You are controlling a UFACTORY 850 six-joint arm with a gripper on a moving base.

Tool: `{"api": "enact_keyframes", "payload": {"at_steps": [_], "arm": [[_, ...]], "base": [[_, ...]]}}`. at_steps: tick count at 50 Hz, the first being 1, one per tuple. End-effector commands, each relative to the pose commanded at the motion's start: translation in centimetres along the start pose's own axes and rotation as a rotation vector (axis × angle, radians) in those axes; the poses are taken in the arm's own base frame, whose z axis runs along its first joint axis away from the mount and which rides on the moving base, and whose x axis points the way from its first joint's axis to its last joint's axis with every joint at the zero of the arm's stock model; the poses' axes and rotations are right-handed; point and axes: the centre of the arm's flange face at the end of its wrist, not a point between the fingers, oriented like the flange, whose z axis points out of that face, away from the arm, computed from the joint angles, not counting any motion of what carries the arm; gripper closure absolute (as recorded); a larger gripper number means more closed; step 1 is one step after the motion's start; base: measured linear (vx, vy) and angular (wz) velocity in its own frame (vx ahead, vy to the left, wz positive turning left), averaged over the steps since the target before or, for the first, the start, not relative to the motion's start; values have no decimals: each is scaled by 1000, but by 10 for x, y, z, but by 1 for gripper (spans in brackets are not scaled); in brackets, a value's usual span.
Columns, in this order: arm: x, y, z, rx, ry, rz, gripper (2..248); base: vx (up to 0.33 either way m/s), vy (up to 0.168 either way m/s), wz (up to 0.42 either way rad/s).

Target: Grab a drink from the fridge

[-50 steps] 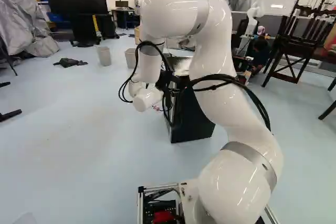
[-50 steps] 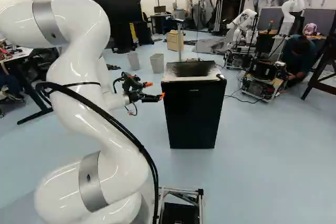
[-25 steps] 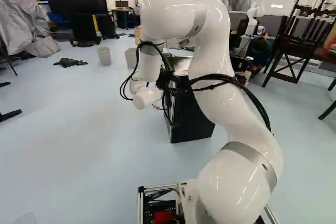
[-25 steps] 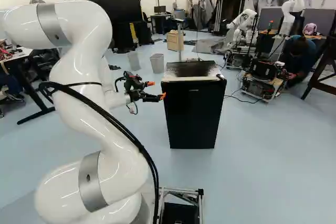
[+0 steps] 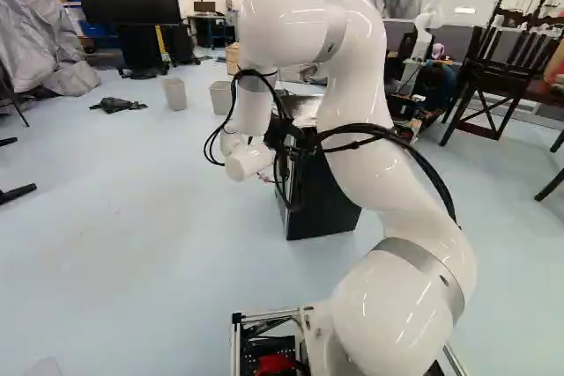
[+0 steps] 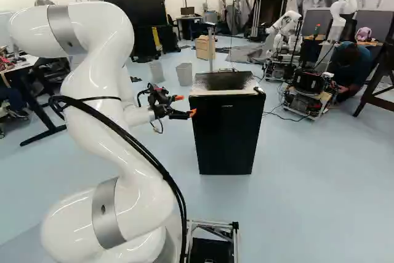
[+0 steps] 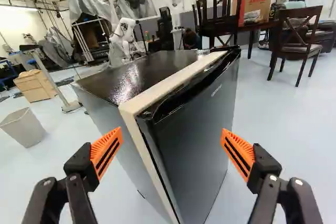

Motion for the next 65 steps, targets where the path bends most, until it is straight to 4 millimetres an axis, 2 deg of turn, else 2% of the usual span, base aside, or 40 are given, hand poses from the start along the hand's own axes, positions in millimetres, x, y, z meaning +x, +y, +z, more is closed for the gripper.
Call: {"api": "enact_keyframes", "payload": {"at_steps": [12, 28, 65], "arm": [[1, 0, 5, -10, 2, 4, 3], [-10, 3, 10, -20, -2, -13, 3], [-10, 2, 20, -35, 3, -5, 3]], "base": [[0, 0, 0], [0, 0, 0], [0, 0, 0]]}}
